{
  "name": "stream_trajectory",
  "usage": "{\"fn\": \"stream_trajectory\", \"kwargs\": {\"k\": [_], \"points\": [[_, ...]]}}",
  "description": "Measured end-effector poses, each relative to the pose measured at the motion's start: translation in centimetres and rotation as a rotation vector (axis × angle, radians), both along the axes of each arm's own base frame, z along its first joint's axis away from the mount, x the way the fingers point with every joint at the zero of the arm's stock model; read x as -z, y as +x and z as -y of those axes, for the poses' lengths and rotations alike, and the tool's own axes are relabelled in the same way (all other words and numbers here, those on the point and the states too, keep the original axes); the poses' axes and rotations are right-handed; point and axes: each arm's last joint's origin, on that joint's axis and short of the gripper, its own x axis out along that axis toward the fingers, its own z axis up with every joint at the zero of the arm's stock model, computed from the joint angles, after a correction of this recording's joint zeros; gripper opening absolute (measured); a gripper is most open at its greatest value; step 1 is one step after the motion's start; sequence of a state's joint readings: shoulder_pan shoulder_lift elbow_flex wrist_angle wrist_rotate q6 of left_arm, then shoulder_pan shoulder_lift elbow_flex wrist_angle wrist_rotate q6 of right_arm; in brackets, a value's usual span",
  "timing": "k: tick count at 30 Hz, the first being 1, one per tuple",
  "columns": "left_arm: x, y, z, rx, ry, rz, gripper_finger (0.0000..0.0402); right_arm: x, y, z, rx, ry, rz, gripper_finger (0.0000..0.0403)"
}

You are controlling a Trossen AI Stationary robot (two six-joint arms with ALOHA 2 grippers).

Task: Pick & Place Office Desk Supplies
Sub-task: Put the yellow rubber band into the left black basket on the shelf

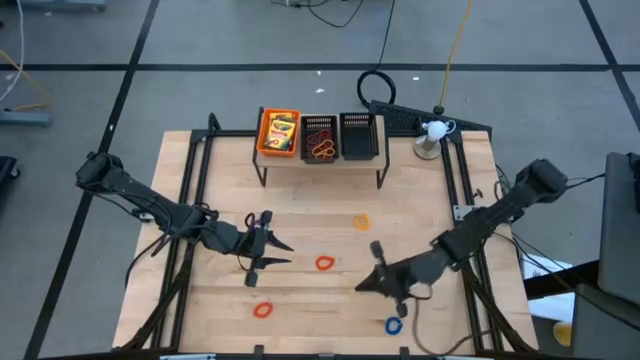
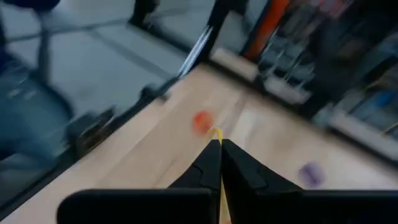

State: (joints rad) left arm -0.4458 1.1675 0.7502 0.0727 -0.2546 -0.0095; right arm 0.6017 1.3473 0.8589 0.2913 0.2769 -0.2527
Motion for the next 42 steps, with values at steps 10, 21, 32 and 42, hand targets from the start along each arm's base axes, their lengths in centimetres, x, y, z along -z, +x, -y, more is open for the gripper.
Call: {"fn": "stream_trajectory", "kwargs": {"k": [10,21,32,42], "points": [[0.0,0.0,0.0,-0.016,-0.042,-0.009,0.0118,-7.3,-2.0,5.9,0.203,-0.097,0.380,0.0000],[0.0,0.0,-0.1,-0.082,-0.108,-0.009,0.0118,-9.1,-1.3,15.5,0.442,0.006,0.464,0.0000],[-0.1,0.0,-0.1,-0.085,-0.119,-0.009,0.0118,-7.6,0.6,23.7,0.476,0.147,0.496,0.0000],[-0.1,0.0,-0.1,-0.091,-0.138,-0.011,0.0118,-8.7,4.0,27.6,0.473,0.180,0.438,0.0000]]}}
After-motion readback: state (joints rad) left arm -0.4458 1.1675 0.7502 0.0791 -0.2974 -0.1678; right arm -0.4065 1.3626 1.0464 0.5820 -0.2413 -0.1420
